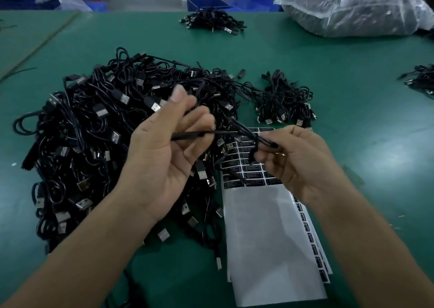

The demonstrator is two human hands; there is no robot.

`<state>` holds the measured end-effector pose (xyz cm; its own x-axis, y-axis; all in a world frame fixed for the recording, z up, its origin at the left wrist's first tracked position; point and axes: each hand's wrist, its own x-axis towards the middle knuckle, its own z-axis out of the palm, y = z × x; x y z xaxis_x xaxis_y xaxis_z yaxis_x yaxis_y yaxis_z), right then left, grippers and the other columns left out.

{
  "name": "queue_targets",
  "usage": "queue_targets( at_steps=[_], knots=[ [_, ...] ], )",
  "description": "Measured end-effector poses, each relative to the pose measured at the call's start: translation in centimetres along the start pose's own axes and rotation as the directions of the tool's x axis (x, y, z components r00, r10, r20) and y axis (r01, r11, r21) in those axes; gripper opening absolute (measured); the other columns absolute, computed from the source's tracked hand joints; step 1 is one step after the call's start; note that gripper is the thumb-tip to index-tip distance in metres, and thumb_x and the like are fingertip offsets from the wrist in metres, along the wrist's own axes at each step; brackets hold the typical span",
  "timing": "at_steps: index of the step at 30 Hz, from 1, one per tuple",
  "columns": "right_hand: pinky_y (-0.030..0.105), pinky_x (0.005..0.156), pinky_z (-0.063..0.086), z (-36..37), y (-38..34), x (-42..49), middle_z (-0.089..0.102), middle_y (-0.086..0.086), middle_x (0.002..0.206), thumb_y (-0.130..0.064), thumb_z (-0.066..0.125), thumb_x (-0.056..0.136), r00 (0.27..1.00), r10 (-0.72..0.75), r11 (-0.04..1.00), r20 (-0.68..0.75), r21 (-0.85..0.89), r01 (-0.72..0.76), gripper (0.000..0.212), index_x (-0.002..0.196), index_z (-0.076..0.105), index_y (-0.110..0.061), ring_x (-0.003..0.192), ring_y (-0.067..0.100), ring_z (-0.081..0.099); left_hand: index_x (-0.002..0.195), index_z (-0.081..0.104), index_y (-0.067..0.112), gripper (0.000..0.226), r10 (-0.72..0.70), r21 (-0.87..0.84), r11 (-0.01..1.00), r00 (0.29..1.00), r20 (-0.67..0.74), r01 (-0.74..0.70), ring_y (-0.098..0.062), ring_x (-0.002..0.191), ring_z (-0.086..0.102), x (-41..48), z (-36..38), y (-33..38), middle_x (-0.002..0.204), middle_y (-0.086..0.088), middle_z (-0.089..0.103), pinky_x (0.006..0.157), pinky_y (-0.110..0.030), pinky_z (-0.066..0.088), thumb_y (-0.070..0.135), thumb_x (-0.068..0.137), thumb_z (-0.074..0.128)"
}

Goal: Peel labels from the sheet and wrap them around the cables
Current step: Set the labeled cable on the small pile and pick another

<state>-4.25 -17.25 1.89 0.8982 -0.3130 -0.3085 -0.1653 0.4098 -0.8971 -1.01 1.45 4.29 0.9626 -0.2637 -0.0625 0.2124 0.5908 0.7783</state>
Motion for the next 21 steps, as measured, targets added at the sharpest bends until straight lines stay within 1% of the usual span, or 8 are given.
queue_targets(
  at_steps=[3, 5, 8, 11, 14, 16, 19, 21],
  knots=[
    [0.019, 0.042, 0.049, 0.3, 0.4, -0.4, 0.067, 0.007, 0.058, 0.002, 0.067, 0.090, 0.997, -0.048, 0.999, -0.055, 0.006, 0.048, 0.021, 0.079, 0.053, -0.008, 0.054, 0.022, 0.070, 0.111, 0.063, 0.006, 0.056, 0.008, -0.176, 0.984, 0.998, -0.056, -0.018, -0.012, 0.086, 0.075, 0.3, -0.1, -0.1, 0.092, -0.006, 0.077, 0.068, -0.018, 0.058, 0.042, 0.069, 0.073],
    [0.019, 0.044, 0.052, 0.7, 0.6, -0.7, 0.069, 0.009, 0.060, 0.003, 0.064, 0.092, 0.997, -0.046, 0.995, -0.062, 0.081, 0.051, 0.019, 0.081, 0.052, -0.007, 0.059, 0.025, 0.073, 0.118, 0.063, 0.005, 0.058, 0.020, -0.176, 0.984, 0.996, -0.083, -0.034, -0.013, 0.097, 0.074, 0.4, 0.0, -0.3, 0.104, -0.008, 0.077, 0.072, -0.016, 0.058, 0.037, 0.070, 0.073],
    [0.019, 0.048, 0.054, 1.1, 1.2, -0.9, 0.071, 0.015, 0.066, 0.004, 0.062, 0.093, 0.999, 0.001, 0.978, -0.039, 0.210, 0.007, 0.019, 0.083, 0.050, -0.007, 0.065, 0.027, 0.075, 0.120, 0.065, 0.011, 0.041, 0.005, -0.180, 0.983, 0.995, -0.101, -0.023, -0.012, 0.104, 0.072, 0.4, 0.1, -0.6, 0.112, -0.006, 0.076, 0.073, -0.015, 0.057, 0.027, 0.082, 0.069],
    [0.017, 0.050, 0.054, 1.4, 1.6, -0.8, 0.073, 0.022, 0.077, 0.002, 0.061, 0.095, 0.998, 0.037, 0.938, -0.042, 0.347, -0.020, 0.017, 0.086, 0.050, -0.008, 0.068, 0.026, 0.076, 0.106, 0.066, 0.018, 0.016, -0.035, -0.199, 0.980, 0.995, -0.092, 0.016, -0.012, 0.100, 0.071, 0.4, -0.2, -1.1, 0.108, 0.000, 0.073, 0.078, -0.026, 0.060, 0.021, 0.090, 0.064],
    [0.018, 0.053, 0.056, 1.3, 1.9, -0.5, 0.073, 0.022, 0.078, 0.003, 0.060, 0.095, 0.997, 0.028, 0.896, -0.075, 0.444, 0.008, 0.017, 0.086, 0.050, -0.008, 0.073, 0.028, 0.077, 0.115, 0.059, 0.021, 0.026, -0.055, -0.037, 0.998, 0.998, -0.027, 0.054, -0.008, 0.067, 0.058, 0.2, -0.4, -1.5, 0.082, 0.004, 0.062, 0.056, -0.023, 0.051, 0.019, 0.089, 0.062],
    [0.020, 0.057, 0.058, 1.1, 2.1, -0.2, 0.073, 0.021, 0.081, 0.003, 0.061, 0.093, 0.996, -0.013, 0.878, -0.086, 0.475, 0.052, 0.015, 0.087, 0.052, -0.007, 0.078, 0.029, 0.077, 0.105, 0.066, 0.022, 0.019, -0.052, 0.145, 0.988, 0.998, 0.024, 0.048, -0.006, 0.055, 0.047, 0.1, -0.5, -1.6, 0.069, 0.006, 0.055, 0.046, -0.020, 0.041, 0.011, 0.090, 0.062],
    [0.021, 0.058, 0.057, 0.5, 2.0, 0.2, 0.072, 0.017, 0.082, -0.004, 0.068, 0.084, 0.994, -0.097, 0.885, -0.052, 0.452, 0.110, 0.010, 0.085, 0.058, -0.006, 0.072, 0.023, 0.075, 0.071, 0.076, 0.022, 0.009, -0.019, 0.391, 0.920, 0.995, 0.097, -0.021, -0.006, 0.054, 0.048, 0.1, -0.9, -1.6, 0.062, 0.004, 0.057, 0.047, -0.021, 0.041, 0.016, 0.077, 0.072],
    [0.020, 0.055, 0.055, 0.0, 1.6, 0.4, 0.071, 0.012, 0.077, -0.010, 0.072, 0.076, 0.988, -0.157, 0.902, -0.009, 0.407, 0.147, 0.012, 0.083, 0.062, -0.009, 0.065, 0.018, 0.071, 0.067, 0.078, 0.017, 0.017, -0.039, 0.458, 0.888, 0.986, 0.160, -0.039, -0.009, 0.059, 0.056, 0.1, -1.0, -1.3, 0.064, 0.000, 0.065, 0.052, -0.024, 0.047, 0.031, 0.066, 0.067]
  ],
)
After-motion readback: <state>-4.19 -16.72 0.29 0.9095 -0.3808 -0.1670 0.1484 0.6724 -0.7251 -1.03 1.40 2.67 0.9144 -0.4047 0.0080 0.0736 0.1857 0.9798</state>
